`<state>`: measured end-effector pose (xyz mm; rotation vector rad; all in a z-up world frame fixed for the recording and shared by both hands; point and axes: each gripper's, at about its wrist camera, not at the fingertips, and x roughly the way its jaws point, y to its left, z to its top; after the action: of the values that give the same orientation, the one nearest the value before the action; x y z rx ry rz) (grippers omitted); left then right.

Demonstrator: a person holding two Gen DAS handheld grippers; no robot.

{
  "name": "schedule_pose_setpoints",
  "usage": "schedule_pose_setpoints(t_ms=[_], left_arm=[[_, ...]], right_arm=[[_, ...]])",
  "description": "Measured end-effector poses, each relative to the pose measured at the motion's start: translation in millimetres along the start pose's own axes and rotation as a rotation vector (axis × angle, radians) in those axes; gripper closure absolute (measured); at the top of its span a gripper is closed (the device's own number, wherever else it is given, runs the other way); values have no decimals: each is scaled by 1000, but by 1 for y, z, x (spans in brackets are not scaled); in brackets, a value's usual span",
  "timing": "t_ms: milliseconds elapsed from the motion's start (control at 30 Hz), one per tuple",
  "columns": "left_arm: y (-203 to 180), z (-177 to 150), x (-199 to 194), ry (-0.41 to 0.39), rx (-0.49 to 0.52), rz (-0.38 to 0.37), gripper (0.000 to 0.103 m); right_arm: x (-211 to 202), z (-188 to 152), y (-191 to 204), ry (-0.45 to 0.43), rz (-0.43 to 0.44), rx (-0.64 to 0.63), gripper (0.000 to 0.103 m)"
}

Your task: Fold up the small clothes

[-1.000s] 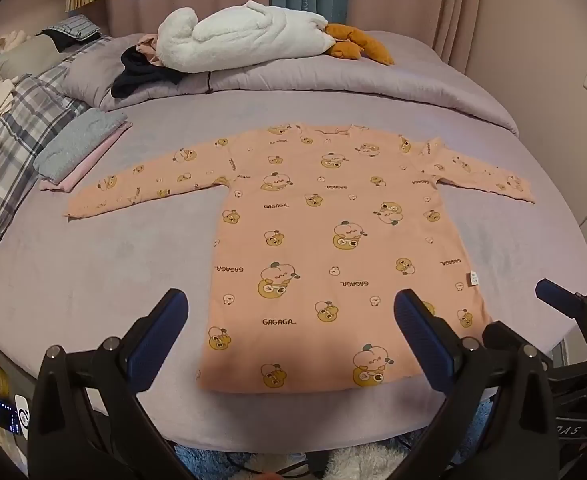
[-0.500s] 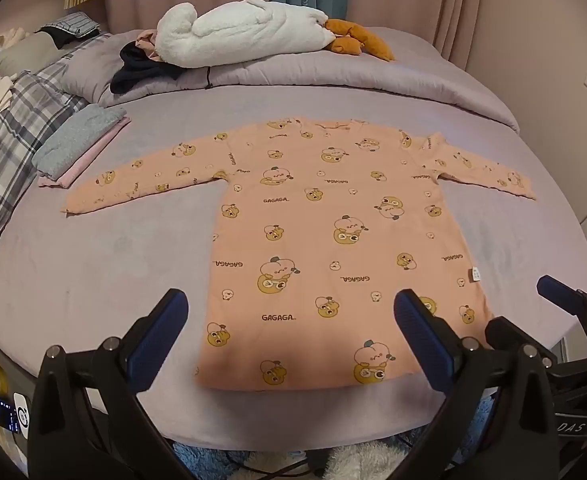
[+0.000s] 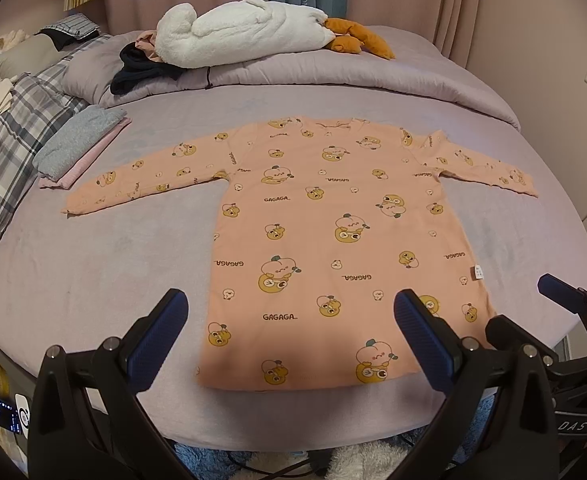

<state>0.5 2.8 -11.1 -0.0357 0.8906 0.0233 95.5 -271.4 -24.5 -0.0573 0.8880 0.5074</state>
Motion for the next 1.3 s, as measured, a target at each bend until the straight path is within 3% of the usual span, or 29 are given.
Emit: schedule_pose_setpoints(t_ms=[1300], left_arm=[[1, 0, 2, 11, 7, 1, 0]], right_arm=[[3, -2, 1, 5, 4, 1, 1]])
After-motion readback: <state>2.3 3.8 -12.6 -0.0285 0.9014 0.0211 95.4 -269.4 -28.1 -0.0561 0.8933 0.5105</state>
